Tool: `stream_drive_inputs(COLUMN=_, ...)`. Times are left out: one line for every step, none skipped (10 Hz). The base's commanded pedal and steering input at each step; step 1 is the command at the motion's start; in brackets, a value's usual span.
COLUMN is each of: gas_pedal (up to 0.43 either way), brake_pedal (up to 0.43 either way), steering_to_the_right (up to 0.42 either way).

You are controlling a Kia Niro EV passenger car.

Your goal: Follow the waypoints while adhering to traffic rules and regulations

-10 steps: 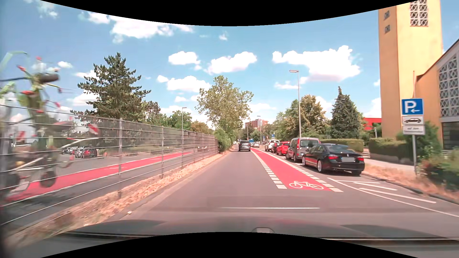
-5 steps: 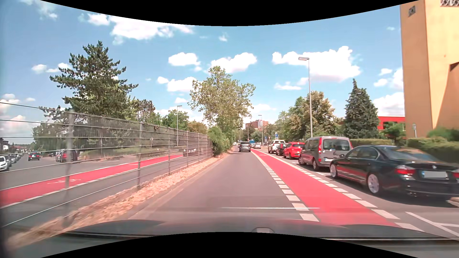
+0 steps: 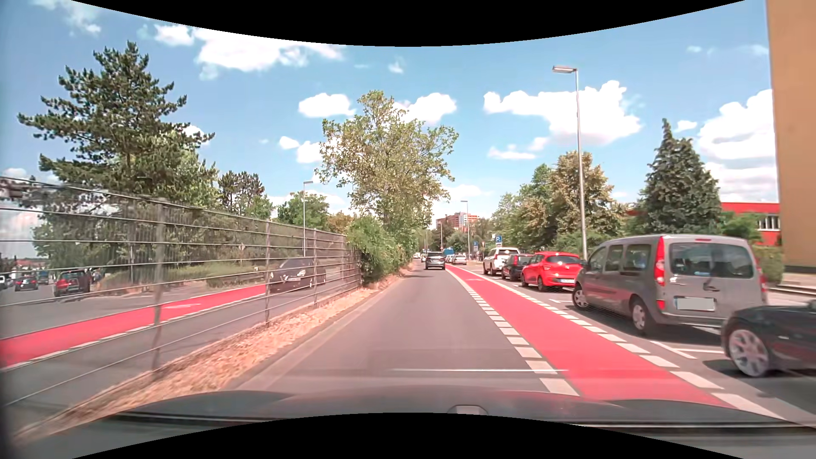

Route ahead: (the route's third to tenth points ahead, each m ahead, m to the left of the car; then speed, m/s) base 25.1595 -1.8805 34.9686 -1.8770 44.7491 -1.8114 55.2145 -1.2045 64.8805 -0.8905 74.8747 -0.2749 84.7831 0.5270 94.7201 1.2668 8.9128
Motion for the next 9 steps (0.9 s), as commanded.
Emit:
stream_drive_inputs(gas_pedal=0.039, brake_pedal=0.0, steering_to_the_right=-0.004)
stream_drive_inputs(gas_pedal=0.039, brake_pedal=0.0, steering_to_the_right=-0.002)
stream_drive_inputs(gas_pedal=0.039, brake_pedal=0.0, steering_to_the_right=-0.001)
stream_drive_inputs(gas_pedal=0.039, brake_pedal=0.0, steering_to_the_right=-0.001)
stream_drive_inputs(gas_pedal=0.039, brake_pedal=0.0, steering_to_the_right=-0.001)
stream_drive_inputs(gas_pedal=0.039, brake_pedal=0.0, steering_to_the_right=-0.001)
stream_drive_inputs(gas_pedal=0.039, brake_pedal=0.0, steering_to_the_right=-0.001)
stream_drive_inputs(gas_pedal=0.039, brake_pedal=0.0, steering_to_the_right=-0.001)
stream_drive_inputs(gas_pedal=0.039, brake_pedal=0.0, steering_to_the_right=-0.003)
